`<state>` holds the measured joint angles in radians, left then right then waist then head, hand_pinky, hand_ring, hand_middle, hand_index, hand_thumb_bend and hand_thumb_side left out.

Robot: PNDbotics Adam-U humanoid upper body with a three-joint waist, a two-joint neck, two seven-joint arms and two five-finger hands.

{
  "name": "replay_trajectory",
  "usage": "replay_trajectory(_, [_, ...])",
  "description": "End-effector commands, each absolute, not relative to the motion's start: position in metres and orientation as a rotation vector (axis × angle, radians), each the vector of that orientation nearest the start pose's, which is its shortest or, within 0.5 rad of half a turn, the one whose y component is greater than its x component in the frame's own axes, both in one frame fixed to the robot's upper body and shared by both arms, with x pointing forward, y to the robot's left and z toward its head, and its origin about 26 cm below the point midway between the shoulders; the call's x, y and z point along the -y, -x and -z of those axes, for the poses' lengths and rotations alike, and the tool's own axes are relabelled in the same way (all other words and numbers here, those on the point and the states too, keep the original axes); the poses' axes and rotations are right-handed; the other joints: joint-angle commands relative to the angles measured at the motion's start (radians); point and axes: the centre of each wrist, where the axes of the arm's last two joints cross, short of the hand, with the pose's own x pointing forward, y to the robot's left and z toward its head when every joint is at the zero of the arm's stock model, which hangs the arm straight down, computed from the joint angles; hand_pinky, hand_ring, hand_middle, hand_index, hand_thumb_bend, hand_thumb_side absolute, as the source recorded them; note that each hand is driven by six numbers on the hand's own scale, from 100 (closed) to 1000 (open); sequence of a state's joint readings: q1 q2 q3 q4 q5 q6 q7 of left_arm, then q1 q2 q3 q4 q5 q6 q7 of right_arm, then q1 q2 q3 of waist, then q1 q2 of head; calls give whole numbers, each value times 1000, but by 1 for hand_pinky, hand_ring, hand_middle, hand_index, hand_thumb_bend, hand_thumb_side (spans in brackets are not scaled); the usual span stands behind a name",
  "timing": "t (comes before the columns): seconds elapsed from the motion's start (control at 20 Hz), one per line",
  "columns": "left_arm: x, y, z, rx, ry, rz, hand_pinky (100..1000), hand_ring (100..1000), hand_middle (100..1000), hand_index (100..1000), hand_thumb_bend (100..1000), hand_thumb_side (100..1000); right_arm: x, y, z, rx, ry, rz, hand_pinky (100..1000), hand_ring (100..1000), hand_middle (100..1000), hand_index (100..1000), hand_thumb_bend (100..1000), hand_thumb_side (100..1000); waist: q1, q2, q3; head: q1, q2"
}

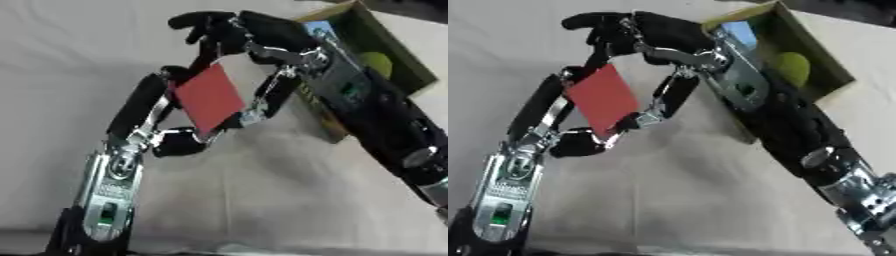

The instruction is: Pick up the objects with one hand, pass them to the other hand, and then place them into the box on the other side of the table.

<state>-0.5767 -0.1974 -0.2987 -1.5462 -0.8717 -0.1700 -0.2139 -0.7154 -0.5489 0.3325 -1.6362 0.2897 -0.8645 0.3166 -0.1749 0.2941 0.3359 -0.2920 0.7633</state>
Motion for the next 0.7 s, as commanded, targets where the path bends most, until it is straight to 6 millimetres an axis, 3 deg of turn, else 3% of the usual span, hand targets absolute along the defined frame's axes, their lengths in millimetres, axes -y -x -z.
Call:
replay_trajectory(0.05, [-31,-340,-168,2253,-237,1175,444,434,493,554,100,413,216,-374,-254,-2403,-76,1759,770,991,457,734,100,288,-6,-5,-2,1,-7])
replay_trajectory(0.3, [-32,-340,-167,2259,-261,1165,521,501,577,664,100,450,217,-373,-255,-2396,-52,1775,769,985,444,728,100,289,-5,-6,-3,2,-6])
replay_trajectory(0.5, [-32,-341,-168,2272,-286,1141,609,577,663,780,100,557,218,-372,-257,-2384,-44,1786,768,983,440,722,100,291,-3,-6,-6,4,-4])
replay_trajectory(0.7, [-33,-341,-167,2280,-315,1124,682,637,717,826,254,642,217,-371,-258,-2371,-31,1799,770,980,430,716,100,287,-3,-7,-7,6,1])
